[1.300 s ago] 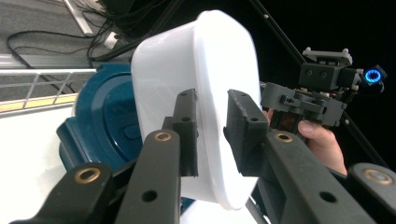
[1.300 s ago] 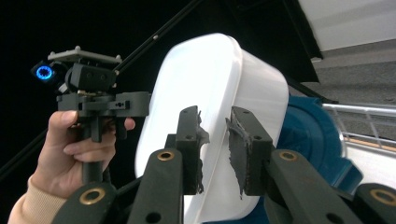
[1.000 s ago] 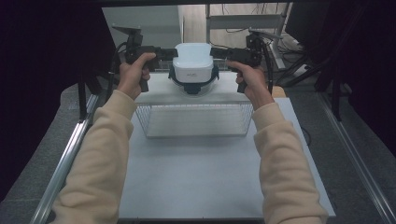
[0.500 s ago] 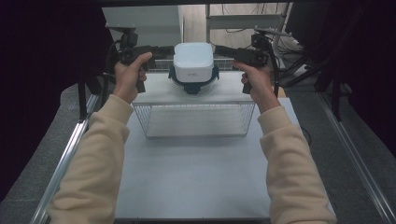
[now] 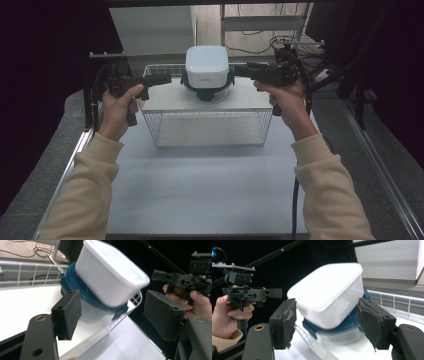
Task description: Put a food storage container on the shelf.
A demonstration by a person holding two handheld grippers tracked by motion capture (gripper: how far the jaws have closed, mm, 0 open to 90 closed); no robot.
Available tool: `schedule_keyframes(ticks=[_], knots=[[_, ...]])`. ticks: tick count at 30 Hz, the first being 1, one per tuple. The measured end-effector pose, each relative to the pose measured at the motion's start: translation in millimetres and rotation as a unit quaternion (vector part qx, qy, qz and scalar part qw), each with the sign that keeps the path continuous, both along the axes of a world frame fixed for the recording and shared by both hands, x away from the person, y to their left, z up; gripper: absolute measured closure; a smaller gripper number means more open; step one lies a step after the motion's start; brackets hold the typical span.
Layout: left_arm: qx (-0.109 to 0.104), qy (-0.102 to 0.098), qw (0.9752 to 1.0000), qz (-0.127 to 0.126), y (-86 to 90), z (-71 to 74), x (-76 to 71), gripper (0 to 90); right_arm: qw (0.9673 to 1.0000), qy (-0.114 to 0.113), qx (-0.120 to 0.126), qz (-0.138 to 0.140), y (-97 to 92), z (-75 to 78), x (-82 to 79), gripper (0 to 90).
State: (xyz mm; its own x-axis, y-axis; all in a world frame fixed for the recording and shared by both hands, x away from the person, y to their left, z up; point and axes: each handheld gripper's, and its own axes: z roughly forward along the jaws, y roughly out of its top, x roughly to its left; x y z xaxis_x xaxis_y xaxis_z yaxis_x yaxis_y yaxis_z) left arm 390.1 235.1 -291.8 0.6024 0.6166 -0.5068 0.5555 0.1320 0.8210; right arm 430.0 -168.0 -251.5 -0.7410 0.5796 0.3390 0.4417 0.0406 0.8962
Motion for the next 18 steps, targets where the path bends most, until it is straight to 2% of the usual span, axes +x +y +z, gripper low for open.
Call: schedule_keyframes(ticks=[10,12,13,14,16,18], knots=[[0.018,-0.003,0.9998,-0.007,-0.3,-20.8,-31.9,25.7,0.9995,-0.025,-0.021,0.002,-17.0,-23.7,-29.4,30.6],[0.025,-0.006,0.9996,-0.008,-2.2,-27.5,-39.8,25.3,0.9992,-0.03,-0.026,0.0,-21.4,-32.0,-37.0,30.4],[0.026,-0.004,0.9996,-0.009,-3.1,-30.7,-42.8,25.0,0.9989,-0.03,-0.034,-0.002,-25.7,-41.2,-43.1,29.8],[0.029,-0.001,0.9995,-0.015,-4.5,-35.2,-46.6,25.0,0.9989,-0.03,-0.034,-0.002,-25.7,-41.2,-43.1,29.8],[0.036,0.004,0.999,-0.024,-7.6,-46.5,-56.5,24.3,0.9987,-0.028,-0.042,-0.009,-31.2,-54.9,-50.3,29.6],[0.034,0.002,0.9992,-0.02,-9.0,-54.4,-64.5,24.1,0.9987,-0.021,-0.045,-0.01,-36.4,-67.6,-55.7,29.2]])
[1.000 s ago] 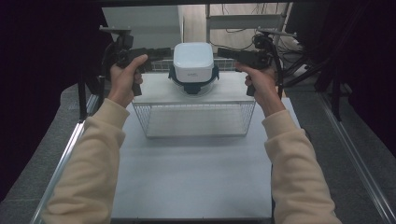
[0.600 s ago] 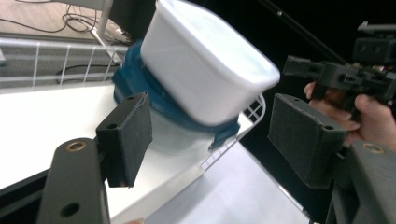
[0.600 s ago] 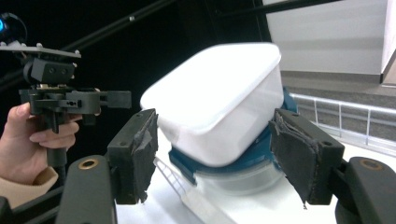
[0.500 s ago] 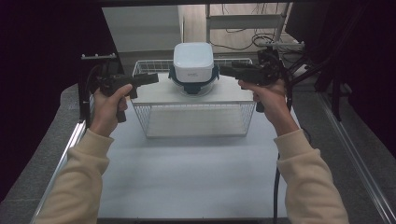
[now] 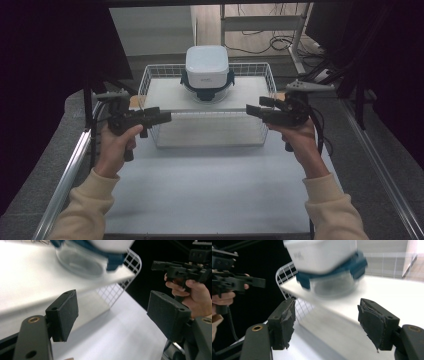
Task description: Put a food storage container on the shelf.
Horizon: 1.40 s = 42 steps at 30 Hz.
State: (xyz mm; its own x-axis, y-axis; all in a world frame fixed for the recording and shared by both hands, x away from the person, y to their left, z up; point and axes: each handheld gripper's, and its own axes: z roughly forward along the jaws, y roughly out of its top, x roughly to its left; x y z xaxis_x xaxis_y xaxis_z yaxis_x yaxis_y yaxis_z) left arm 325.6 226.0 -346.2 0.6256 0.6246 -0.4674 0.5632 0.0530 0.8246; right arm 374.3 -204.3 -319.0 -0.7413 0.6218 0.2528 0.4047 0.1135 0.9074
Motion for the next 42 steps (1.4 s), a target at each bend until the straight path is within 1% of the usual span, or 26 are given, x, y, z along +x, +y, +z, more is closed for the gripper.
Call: schedule_keyframes(ticks=[1,2,4,5,6,8,10,13,16,17,19,20,21,23,25,26,27,28,29,30,31,32,33,36,39,42], knots=[[-0.014,0.0,0.9999,0.008,-1.0,-6.8,-5.7,24.8,1.0,0.002,0.0,0.0,-2.5,-6.2,-2.3,29.0],[-0.016,0.003,0.9998,0.009,-2.3,-10.6,-8.3,25.7,1.0,0.005,-0.002,0.0,-5.5,-13.4,-5.3,28.9],[-0.008,0.005,1.0,0.004,-6.8,-20.6,-14.6,25.6,1.0,0.007,-0.005,0.0,-9.3,-23.3,-9.1,28.9],[-0.001,0.007,1.0,0.003,-9.5,-25.6,-17.1,25.6,0.9999,0.014,-0.01,-0.002,-11.9,-34.9,-12.0,28.7],[0.004,0.01,0.9999,0.001,-11.9,-30.5,-19.4,25.6,0.9999,0.014,-0.01,-0.002,-11.9,-34.9,-12.0,28.7],[0.01,0.018,0.9998,-0.006,-16.6,-41.7,-23.5,25.6,0.9997,0.019,-0.017,-0.005,-14.3,-46.8,-15.9,28.6],[0.018,0.024,0.9995,-0.011,-19.7,-50.3,-25.9,25.6,0.9996,0.024,-0.016,0.002,-16.3,-55.3,-19.0,28.5],[0.031,0.028,0.9991,-0.005,-23.3,-65.9,-29.8,26.2,0.9993,0.027,-0.023,0.011,-18.3,-68.3,-24.8,28.5],[0.053,0.032,0.998,-0.004,-26.3,-82.7,-31.8,27.8,0.9989,0.028,-0.037,0.01,-19.6,-81.9,-31.8,28.5],[0.057,0.035,0.9977,-0.005,-26.6,-88.5,-32.2,27.8,0.9986,0.029,-0.044,0.008,-19.8,-87.0,-34.0,28.5],[0.058,0.043,0.9974,0.0,-24.7,-100.4,-33.8,28.0,0.9973,0.035,-0.064,0.004,-20.0,-97.9,-37.5,28.4],[0.059,0.049,0.9971,0.002,-23.7,-107.2,-34.2,28.7,0.9967,0.038,-0.071,0.002,-20.6,-103.6,-39.3,28.5],[0.065,0.058,0.9962,0.0,-22.8,-111.8,-33.9,28.9,0.9963,0.043,-0.075,0.001,-21.2,-109.4,-40.7,28.5],[0.067,0.075,0.995,0.005,-19.5,-125.2,-35.8,29.0,0.9951,0.054,-0.083,-0.001,-22.6,-120.7,-42.7,28.5],[0.078,0.079,0.9937,0.014,-17.1,-136.4,-38.6,29.7,0.994,0.058,-0.093,-0.007,-24.0,-131.0,-44.3,28.5],[0.083,0.079,0.9933,0.016,-16.6,-139.3,-39.2,30.2,0.993,0.062,-0.1,-0.01,-24.5,-136.6,-45.4,28.5],[0.084,0.084,0.9929,0.014,-16.4,-142.6,-39.7,30.2,0.9919,0.068,-0.107,-0.011,-24.9,-144.2,-46.8,28.5],[0.085,0.088,0.9924,0.01,-16.0,-145.4,-39.6,30.2,0.9919,0.068,-0.107,-0.011,-24.9,-144.2,-46.8,28.5],[0.088,0.089,0.9921,0.011,-15.3,-147.7,-39.9,30.2,0.9915,0.07,-0.109,-0.011,-25.1,-148.4,-46.9,28.5],[0.092,0.088,0.9918,0.011,-14.8,-148.5,-40.0,30.3,0.9908,0.076,-0.111,-0.011,-25.0,-152.7,-47.2,28.5],[0.101,0.085,0.9912,0.013,-14.5,-149.0,-40.1,30.3,0.9902,0.075,-0.117,-0.013,-25.3,-155.0,-47.0,28.5],[0.105,0.082,0.991,0.014,-14.3,-149.1,-40.2,30.2,0.99,0.078,-0.117,-0.013,-25.7,-158.2,-46.8,28.5],[0.106,0.08,0.991,0.014,-14.2,-149.0,-40.4,30.3,0.9896,0.082,-0.117,-0.014,-25.9,-159.8,-46.6,28.5],[0.11,0.077,0.9908,0.012,-14.6,-149.9,-40.3,30.2,0.9892,0.083,-0.12,-0.015,-27.0,-162.4,-45.9,28.5],[0.127,0.075,0.9889,0.014,-15.9,-152.8,-40.1,29.6,0.9878,0.089,-0.127,-0.016,-28.1,-164.6,-45.4,28.0],[0.13,0.075,0.9886,0.012,-16.7,-153.9,-39.3,28.5,0.9868,0.089,-0.135,-0.016,-29.0,-166.6,-47.0,28.0]])
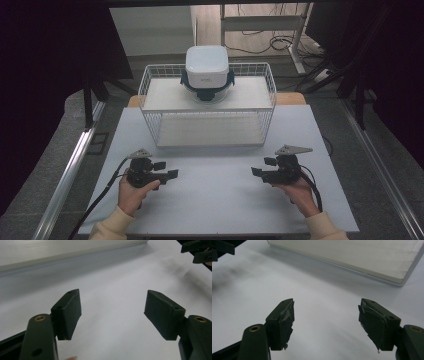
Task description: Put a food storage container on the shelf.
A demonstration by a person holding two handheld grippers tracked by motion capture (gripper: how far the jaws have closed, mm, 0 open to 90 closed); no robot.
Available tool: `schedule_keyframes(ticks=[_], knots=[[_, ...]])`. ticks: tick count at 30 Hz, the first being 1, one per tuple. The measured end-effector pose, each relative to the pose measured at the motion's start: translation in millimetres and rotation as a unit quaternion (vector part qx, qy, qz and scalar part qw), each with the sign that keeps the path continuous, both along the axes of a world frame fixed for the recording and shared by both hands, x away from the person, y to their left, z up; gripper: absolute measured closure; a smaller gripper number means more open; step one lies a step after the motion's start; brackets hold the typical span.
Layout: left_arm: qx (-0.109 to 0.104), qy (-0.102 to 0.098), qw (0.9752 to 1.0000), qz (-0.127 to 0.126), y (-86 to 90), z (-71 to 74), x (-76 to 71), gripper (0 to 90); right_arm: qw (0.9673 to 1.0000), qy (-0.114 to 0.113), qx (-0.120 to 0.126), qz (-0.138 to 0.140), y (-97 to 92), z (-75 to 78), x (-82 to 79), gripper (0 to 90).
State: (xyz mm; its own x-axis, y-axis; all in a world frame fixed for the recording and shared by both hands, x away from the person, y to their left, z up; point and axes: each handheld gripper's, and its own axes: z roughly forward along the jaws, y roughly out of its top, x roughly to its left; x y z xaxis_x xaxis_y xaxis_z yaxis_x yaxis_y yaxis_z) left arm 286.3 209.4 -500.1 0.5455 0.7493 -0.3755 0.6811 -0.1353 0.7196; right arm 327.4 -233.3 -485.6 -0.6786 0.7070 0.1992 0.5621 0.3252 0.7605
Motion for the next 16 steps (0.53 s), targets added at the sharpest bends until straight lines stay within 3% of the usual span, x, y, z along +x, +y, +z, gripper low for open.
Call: schedule_keyframes(ticks=[10,16], knots=[[-0.002,-0.006,0.9999,0.011,5.2,4.2,1.1,23.8,0.9997,-0.021,-0.006,-0.008,-2.2,7.1,-5.1,26.1],[0.004,-0.008,0.9999,0.009,6.0,5.9,-1.1,21.1,0.9994,-0.03,0.009,-0.011,-2.0,16.1,-7.0,22.5]])
